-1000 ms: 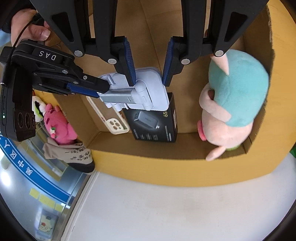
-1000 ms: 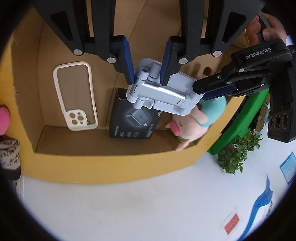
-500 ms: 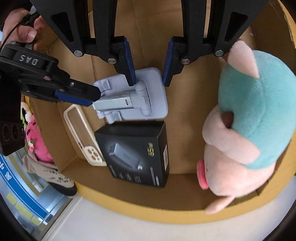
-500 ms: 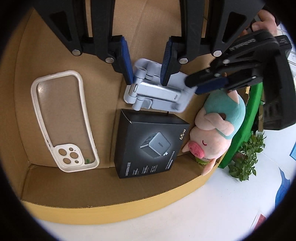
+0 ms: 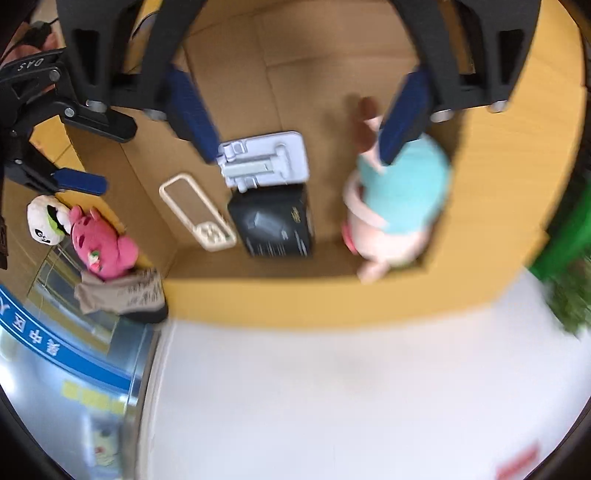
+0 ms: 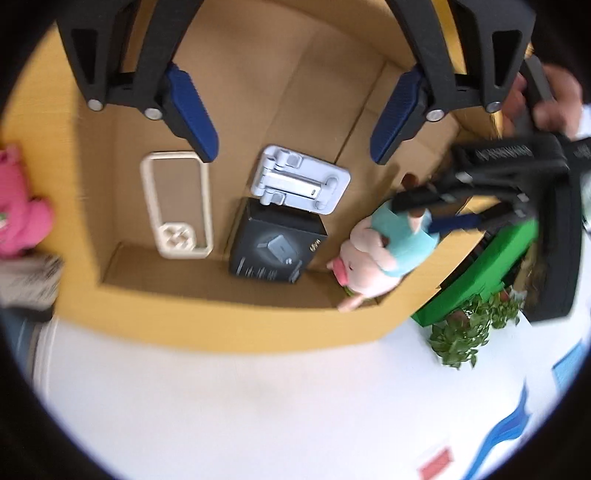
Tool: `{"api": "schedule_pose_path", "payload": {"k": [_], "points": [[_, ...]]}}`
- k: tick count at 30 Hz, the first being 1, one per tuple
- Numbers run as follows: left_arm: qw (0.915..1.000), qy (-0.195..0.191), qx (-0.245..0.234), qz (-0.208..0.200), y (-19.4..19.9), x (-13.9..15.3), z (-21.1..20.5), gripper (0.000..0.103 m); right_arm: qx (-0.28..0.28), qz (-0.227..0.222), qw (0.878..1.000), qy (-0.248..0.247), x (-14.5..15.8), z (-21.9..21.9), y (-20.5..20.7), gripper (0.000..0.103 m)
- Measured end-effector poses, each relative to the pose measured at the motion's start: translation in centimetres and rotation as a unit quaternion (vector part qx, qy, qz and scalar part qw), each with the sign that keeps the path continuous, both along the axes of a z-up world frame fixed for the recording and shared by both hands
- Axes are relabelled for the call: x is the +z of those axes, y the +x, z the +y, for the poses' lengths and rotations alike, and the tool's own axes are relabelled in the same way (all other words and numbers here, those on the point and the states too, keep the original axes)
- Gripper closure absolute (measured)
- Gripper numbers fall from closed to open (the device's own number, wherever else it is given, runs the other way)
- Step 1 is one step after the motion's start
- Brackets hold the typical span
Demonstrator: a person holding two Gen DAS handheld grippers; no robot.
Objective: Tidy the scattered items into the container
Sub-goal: 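Lower the phone stand into the box and open the left gripper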
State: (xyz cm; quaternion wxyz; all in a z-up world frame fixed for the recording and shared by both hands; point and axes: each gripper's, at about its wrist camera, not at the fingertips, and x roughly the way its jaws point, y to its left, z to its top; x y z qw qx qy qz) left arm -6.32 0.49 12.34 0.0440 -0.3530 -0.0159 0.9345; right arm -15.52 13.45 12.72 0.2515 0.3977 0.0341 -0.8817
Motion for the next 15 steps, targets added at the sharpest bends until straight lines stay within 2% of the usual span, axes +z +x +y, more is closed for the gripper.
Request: {"api": "schedule_pose_path", "payload": {"k": [2,4,5,8,15], "points": [[0.9987,-0.021,0.017,0.044,3.4,1.3,0.5,0.0,-0.012,0.038,0.999,0.015,0.9,0.3,2.9,0.01],[0.9968,-0.044,0.026,0.061,6.3,2.0,1.4,0.0,-0.017,0.06,0.998,0.022,1.4,0.6,5.0,0.0],[0.9963,-0.05,0.027,0.065,7.3,2.1,1.6,0.0,-0.023,0.071,0.997,0.025,1.6,0.9,6.1,0.001],[0.9973,-0.037,0.014,0.061,9.8,2.0,1.9,0.0,-0.037,0.084,0.996,0.015,2.2,1.7,8.3,0.001],[0.9974,-0.016,0.032,0.062,13.9,2.1,2.3,0.0,-0.031,0.102,0.994,0.022,3.0,1.9,13.2,0.001]]}}
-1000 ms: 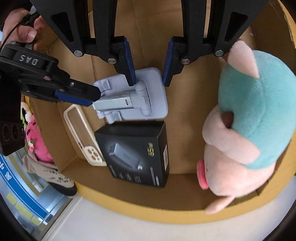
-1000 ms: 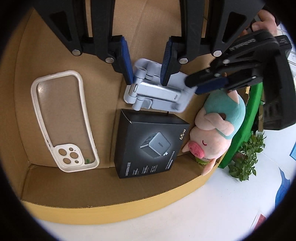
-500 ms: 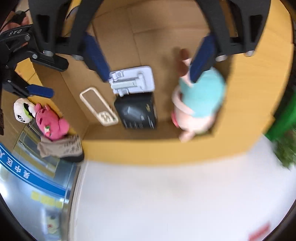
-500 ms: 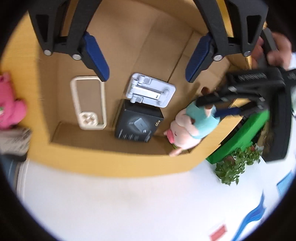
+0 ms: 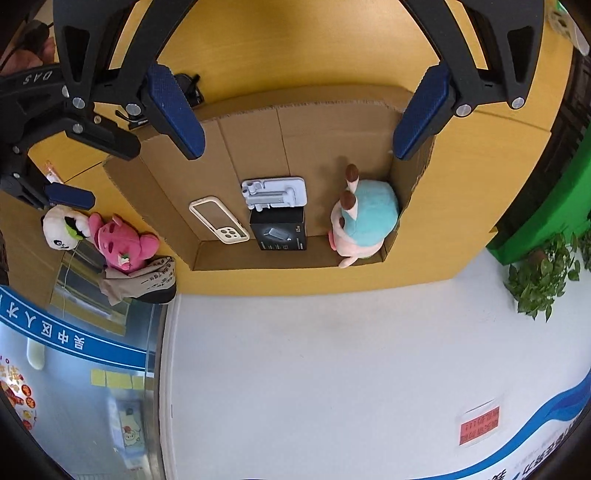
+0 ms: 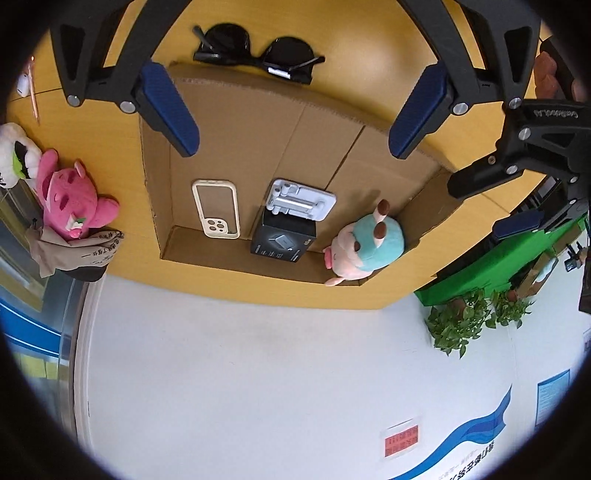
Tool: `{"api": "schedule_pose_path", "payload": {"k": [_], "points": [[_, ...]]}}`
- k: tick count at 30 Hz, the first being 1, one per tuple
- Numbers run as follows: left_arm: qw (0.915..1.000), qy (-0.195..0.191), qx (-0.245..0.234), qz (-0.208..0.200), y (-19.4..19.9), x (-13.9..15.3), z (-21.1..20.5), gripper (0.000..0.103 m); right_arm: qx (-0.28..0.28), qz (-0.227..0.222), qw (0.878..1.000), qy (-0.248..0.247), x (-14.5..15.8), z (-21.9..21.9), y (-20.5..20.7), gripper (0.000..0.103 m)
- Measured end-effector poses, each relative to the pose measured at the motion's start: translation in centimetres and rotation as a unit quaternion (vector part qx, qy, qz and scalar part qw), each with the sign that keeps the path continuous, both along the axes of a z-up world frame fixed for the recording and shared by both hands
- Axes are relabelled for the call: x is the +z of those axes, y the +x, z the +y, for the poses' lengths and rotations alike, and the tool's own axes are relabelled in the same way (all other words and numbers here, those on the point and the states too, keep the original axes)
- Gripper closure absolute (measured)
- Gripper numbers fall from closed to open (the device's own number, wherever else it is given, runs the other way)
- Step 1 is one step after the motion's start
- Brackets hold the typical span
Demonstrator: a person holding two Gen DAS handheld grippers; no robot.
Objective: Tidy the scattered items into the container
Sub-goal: 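Lower the phone stand into the box and open the left gripper, then move the right gripper to the black sunglasses and close on a temple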
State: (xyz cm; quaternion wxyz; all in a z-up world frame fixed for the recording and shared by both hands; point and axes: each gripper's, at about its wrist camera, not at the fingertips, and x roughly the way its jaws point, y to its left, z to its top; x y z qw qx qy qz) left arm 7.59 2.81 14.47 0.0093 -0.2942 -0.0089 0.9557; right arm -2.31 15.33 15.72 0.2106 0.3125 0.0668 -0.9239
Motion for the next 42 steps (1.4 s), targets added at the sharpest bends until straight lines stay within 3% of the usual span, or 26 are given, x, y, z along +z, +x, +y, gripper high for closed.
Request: {"api": "schedule_pose_path", "payload": {"k": [12,42], "points": [[0.9999,-0.003,0.004,0.014,3.6,1.2,0.7,0.0,0.008,0.009,1.0,-0.007,1.2,-0.2,3.3,0.001],[1.0,-0.004,0.005,-0.004,3.0,0.1,2.2,0.0,0.004,-0.014,1.0,-0.023,-0.1,1.1,3.3,0.001]]}}
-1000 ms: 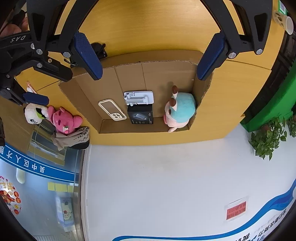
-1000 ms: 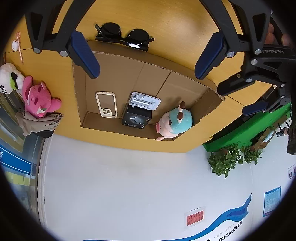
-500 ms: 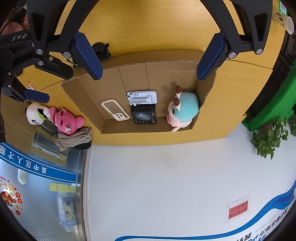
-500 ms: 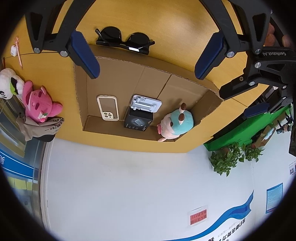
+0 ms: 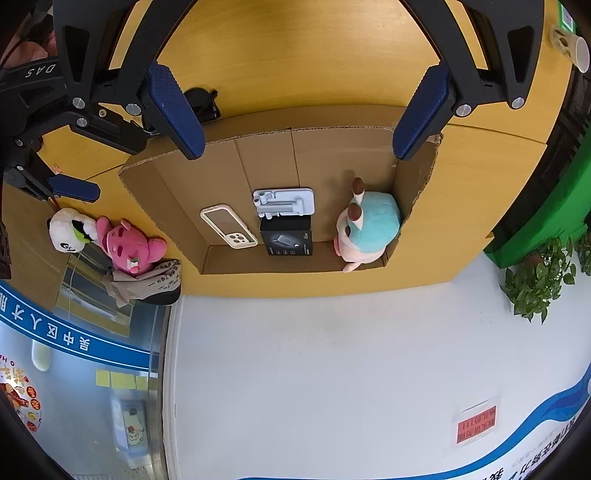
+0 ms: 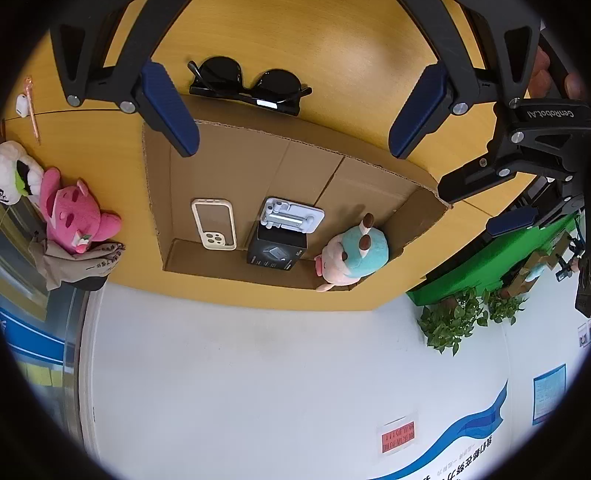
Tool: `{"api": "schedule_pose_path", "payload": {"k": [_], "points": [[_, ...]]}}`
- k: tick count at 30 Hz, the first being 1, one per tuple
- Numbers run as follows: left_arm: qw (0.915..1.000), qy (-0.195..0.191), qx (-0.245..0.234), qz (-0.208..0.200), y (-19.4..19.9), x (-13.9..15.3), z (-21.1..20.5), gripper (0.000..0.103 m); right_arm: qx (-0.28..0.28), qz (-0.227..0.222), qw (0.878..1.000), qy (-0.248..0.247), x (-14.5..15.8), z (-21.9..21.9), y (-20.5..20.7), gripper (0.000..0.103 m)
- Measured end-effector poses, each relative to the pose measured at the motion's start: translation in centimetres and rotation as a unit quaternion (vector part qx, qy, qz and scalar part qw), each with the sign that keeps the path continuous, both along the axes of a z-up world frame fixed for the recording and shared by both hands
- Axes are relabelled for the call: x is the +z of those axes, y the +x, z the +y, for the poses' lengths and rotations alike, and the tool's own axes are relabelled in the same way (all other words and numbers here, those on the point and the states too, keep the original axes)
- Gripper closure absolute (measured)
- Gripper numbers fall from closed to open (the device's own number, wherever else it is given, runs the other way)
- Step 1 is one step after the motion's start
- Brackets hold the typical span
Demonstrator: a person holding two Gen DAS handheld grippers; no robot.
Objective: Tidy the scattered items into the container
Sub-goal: 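Move the right gripper to the black sunglasses and close on a temple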
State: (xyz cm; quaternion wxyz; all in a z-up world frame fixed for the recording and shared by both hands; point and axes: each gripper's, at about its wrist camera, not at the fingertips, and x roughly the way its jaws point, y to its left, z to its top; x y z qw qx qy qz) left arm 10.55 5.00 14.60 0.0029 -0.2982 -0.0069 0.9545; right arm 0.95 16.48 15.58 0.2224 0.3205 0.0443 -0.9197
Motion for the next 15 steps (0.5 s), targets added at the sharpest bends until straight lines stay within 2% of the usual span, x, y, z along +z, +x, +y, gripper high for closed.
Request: {"api": "schedule_pose_path", "payload": {"k": [3,7,10,12,15], "points": [[0.9999,0.003,-0.001,-0.013,-0.6,-0.8,0.0,0.0,0.009,-0.014,1.0,-0.019,-0.5,0.6,-0.4,0.001],[0.9952,0.068,-0.042,-0.058,-1.9,-3.1,-0.8,0.0,0.025,-0.051,0.997,-0.052,-2.4,2.2,-1.7,0.001],[0.9882,0.103,-0.052,-0.101,-3.0,-5.9,-1.5,0.0,0.017,-0.096,0.995,-0.037,-6.2,4.4,-3.2,0.001],[0.9857,0.104,-0.05,-0.123,-3.6,-7.6,-1.7,0.0,0.013,-0.14,0.99,-0.023,-9.4,6.0,-4.1,0.001],[0.9812,0.11,-0.052,-0.15,-4.3,-10.1,-1.6,0.0,0.007,-0.183,0.983,-0.025,-12.7,8.4,-5.2,0.001]]}}
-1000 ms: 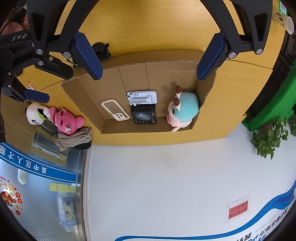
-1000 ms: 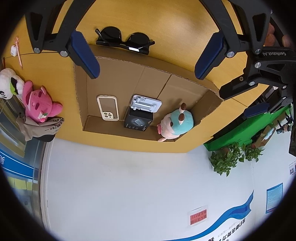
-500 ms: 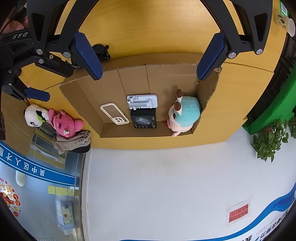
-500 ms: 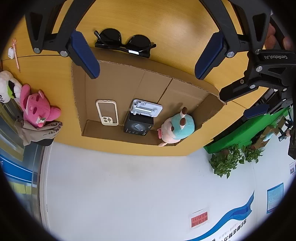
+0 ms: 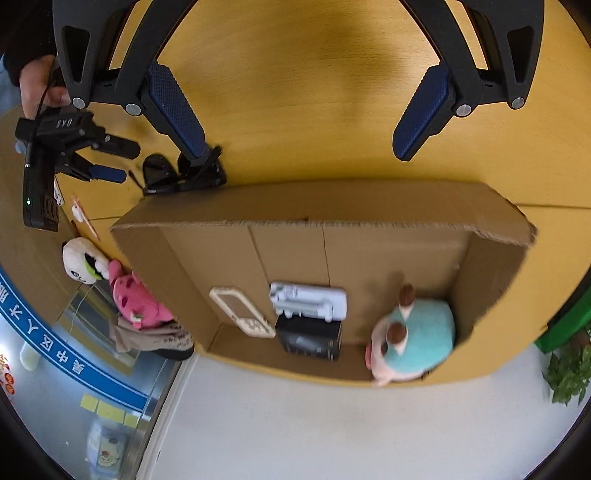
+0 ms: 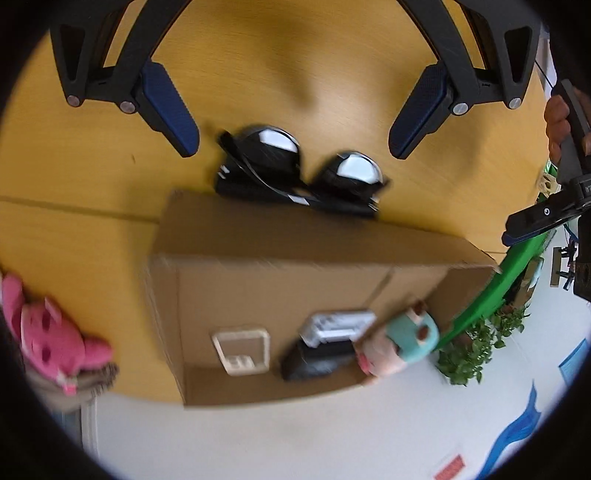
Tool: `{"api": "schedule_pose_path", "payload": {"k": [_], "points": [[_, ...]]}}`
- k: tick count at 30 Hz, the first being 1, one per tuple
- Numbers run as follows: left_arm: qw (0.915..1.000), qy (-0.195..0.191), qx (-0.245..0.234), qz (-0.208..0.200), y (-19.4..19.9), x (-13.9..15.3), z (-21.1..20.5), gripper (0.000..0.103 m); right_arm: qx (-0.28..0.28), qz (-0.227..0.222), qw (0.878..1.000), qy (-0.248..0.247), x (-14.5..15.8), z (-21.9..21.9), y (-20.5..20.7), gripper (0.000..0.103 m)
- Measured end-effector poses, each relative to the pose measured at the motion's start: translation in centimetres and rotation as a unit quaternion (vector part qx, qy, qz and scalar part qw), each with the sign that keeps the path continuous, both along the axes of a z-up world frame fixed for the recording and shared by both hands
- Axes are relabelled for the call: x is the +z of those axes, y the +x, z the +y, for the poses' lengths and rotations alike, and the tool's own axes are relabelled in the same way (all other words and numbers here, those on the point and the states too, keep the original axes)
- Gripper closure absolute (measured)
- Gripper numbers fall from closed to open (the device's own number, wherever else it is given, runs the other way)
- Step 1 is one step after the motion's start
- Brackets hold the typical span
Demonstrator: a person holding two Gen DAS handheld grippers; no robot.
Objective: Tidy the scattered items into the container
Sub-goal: 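Move the right gripper to the black sunglasses and close on a temple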
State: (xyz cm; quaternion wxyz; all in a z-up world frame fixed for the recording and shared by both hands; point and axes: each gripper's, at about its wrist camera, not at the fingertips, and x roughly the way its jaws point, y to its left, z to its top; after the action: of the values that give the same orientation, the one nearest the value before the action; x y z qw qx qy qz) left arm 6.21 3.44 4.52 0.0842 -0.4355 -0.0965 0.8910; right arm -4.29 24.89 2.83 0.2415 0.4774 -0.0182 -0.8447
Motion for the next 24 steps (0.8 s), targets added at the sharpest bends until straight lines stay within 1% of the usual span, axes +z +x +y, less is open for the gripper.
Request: {"api": "schedule_pose_path", "payload": {"k": [2,4,6,10,12,14,18,19,21,24], "points": [[0.9997,0.017,-0.005,-0.015,-0.5,-1.2,0.2,0.0,-0.005,-0.015,1.0,-0.01,-1.2,1.1,-0.8,0.001],[0.9994,0.026,-0.015,-0.02,-0.8,-1.9,0.6,0.0,-0.001,-0.017,1.0,-0.018,-1.7,1.5,-1.6,0.001],[0.9994,0.023,-0.017,-0.021,-1.0,-2.3,0.8,0.0,0.007,-0.01,1.0,-0.021,-1.7,1.3,-2.1,0.001],[0.9992,0.02,-0.022,-0.027,-1.2,-2.9,0.9,0.0,0.04,-0.011,0.998,-0.05,-1.7,-0.2,-2.6,0.0],[0.9993,0.017,-0.018,-0.029,-1.3,-3.0,0.5,0.0,0.064,-0.012,0.996,-0.052,-1.7,-1.6,-1.9,0.0],[0.9991,0.023,-0.018,-0.03,-1.2,-3.1,0.0,0.0,0.089,-0.018,0.994,-0.055,-1.7,-3.2,-0.6,0.0],[0.9992,0.024,-0.013,-0.028,-0.8,-3.3,-1.4,0.0,0.161,-0.054,0.981,-0.09,-1.4,-6.7,3.7,0.0],[0.999,0.03,-0.012,-0.03,-0.7,-3.3,-1.7,0.0,0.182,-0.053,0.978,-0.089,-1.1,-7.5,5.0,0.001],[0.9982,0.046,-0.01,-0.036,-0.6,-3.7,-2.3,0.0,0.198,-0.041,0.977,-0.073,-0.3,-8.3,6.2,0.001],[0.9962,0.072,-0.002,-0.05,-0.8,-4.3,-2.9,0.0,0.186,-0.012,0.982,-0.04,0.9,-8.7,5.9,0.001]]}}
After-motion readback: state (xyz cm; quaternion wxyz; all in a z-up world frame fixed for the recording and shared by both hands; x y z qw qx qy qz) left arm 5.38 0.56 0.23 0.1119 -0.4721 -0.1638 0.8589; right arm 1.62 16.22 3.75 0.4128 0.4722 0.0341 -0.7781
